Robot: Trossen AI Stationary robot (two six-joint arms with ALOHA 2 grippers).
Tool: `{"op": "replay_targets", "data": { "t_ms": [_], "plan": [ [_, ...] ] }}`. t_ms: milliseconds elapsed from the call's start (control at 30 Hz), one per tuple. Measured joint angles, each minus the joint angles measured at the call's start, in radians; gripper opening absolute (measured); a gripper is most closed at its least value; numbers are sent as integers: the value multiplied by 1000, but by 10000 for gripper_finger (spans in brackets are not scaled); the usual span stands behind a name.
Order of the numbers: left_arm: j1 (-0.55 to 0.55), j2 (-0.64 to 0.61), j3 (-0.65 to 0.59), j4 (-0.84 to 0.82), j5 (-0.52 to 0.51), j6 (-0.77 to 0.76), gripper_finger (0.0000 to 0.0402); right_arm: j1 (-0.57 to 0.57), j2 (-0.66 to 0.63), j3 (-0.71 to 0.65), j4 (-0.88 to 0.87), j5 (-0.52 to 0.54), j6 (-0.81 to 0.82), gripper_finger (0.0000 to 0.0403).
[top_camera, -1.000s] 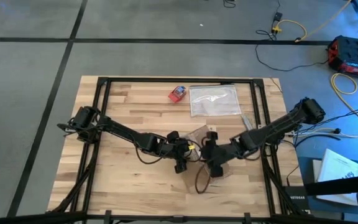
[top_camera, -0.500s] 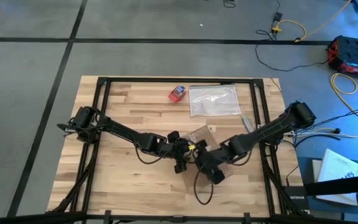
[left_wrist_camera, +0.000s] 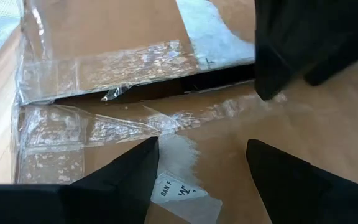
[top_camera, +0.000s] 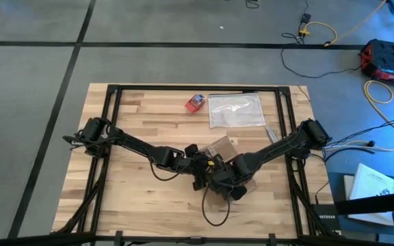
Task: Unpack boxes
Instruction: Open the box using the silver cutter
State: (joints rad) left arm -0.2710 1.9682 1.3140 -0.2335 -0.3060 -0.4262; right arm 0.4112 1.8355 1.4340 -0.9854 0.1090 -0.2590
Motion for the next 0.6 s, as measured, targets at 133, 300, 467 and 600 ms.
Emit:
{"op": "replay_targets", "data": {
  "t_ms": [133,300,467,600],
  "plan": [
    [-2,0,0,3,-1,3,234,2,-1,46,-95,47,-11,182],
    [-2,0,0,2,2,7,234,1,-2,73,-208,71,-4,181],
    [-2,0,0,6,2,7,234,1,-2,73,-258,79,104,182],
    [-2,0,-1,12,2,-8,234,2,-2,73,-265,64,476,182]
  ]
}}
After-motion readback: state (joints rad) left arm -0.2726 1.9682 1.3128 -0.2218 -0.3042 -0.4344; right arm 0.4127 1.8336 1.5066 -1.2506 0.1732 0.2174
